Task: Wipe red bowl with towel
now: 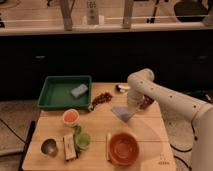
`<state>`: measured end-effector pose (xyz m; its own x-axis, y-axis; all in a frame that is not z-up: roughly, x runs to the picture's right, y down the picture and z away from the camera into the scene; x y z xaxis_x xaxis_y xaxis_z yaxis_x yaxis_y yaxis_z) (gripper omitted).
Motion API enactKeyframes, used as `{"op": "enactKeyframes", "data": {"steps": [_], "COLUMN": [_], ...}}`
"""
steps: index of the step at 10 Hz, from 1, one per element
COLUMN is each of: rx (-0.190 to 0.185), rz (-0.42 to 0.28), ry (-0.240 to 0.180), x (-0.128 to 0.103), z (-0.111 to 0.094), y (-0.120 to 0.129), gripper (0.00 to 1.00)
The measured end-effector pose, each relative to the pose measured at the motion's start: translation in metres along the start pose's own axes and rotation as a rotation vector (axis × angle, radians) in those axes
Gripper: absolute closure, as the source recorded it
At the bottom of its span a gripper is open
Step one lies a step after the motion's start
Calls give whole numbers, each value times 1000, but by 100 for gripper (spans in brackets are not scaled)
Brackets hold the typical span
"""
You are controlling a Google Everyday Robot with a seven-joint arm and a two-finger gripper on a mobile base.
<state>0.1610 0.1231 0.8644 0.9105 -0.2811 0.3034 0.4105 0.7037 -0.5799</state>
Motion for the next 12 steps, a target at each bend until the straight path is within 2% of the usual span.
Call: {"op": "enactKeyframes", "data": {"steps": [3, 5, 10, 11, 12], "rx": [1, 15, 30, 32, 33], "rz": [4, 6, 20, 21, 21], "ry": [28, 42, 50, 48, 45], "x": [-2, -3, -6, -6, -6], "z": [7, 13, 36, 39, 41], "y": [-12, -17, -14, -14, -14], "gripper": [20, 20, 20, 22, 29]}}
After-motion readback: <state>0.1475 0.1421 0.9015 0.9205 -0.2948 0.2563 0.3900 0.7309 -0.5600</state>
